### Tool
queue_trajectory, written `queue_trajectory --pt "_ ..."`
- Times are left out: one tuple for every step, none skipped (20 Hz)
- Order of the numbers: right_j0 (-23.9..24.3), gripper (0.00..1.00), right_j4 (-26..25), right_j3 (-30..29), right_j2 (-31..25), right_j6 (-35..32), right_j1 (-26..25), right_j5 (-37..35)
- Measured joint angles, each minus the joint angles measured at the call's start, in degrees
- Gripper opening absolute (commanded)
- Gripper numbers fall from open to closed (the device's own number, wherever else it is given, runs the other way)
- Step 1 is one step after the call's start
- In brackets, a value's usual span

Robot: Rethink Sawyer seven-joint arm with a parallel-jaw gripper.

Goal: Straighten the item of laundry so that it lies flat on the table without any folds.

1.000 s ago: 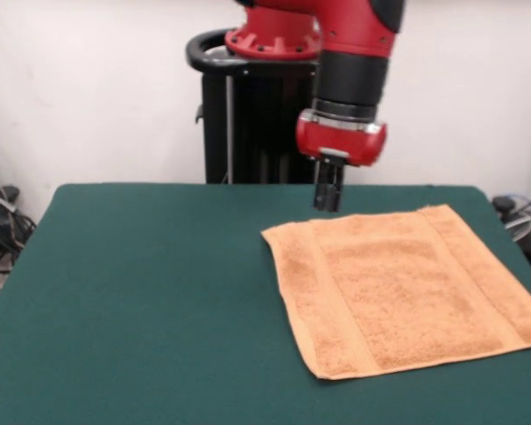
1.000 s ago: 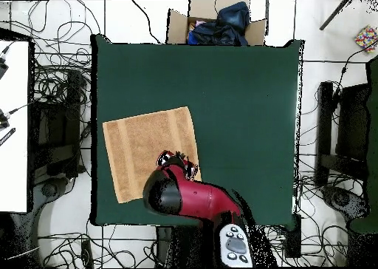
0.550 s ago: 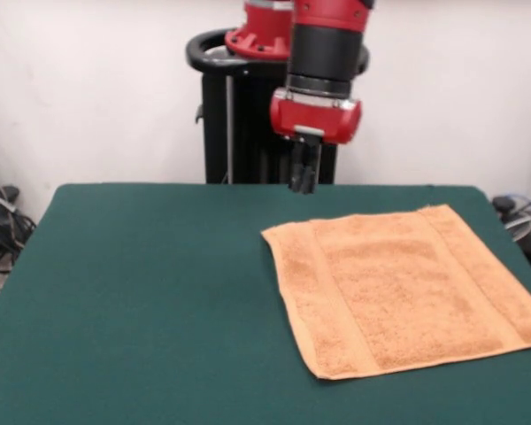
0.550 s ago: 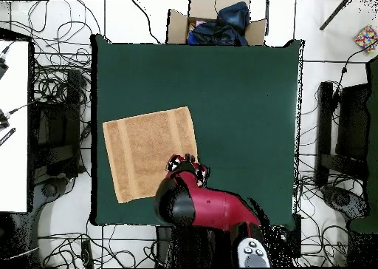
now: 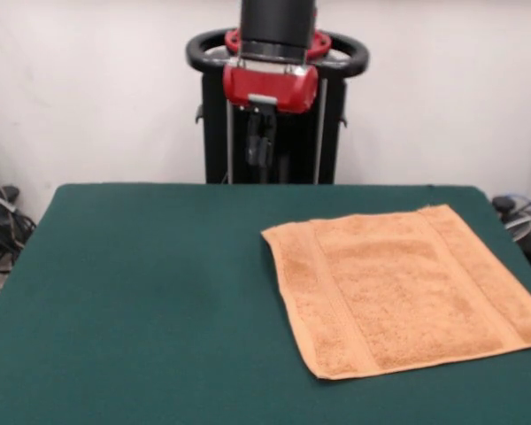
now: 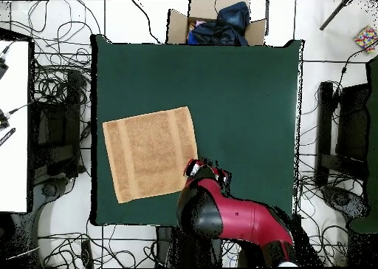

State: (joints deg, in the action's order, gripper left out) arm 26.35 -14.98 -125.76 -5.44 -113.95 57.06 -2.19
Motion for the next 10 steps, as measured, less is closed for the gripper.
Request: queue_trajectory --pt "0.54 0.00 0.00 -0.16 -0.48 0.00 0.68 -0.67" --pt "1.15 0.00 0.00 -0.37 -1.12 0.00 1.50 -1.48" --pt "1.70 0.00 -0.01 -0.60 -1.74 0.00 2.24 -2.27" --pt "2.51 0.00 -0.02 -1.00 -2.76 0.00 3.35 -3.68" --pt "2.71 0.00 -0.02 -1.10 -3.07 0.00 3.66 -4.12" --pt "3.09 0.00 -0.03 -1.23 -3.87 0.00 4.46 -5.33" --pt "3.16 0.00 -0.03 -1.23 -4.15 0.00 4.66 -5.69" --pt "3.23 0.00 -0.03 -1.23 -4.43 0.00 4.86 -6.06" --pt "3.29 0.00 -0.02 -1.22 -4.89 0.00 5.16 -6.55" --pt "3.30 0.00 -0.02 -1.23 -5.12 0.00 5.33 -6.79"
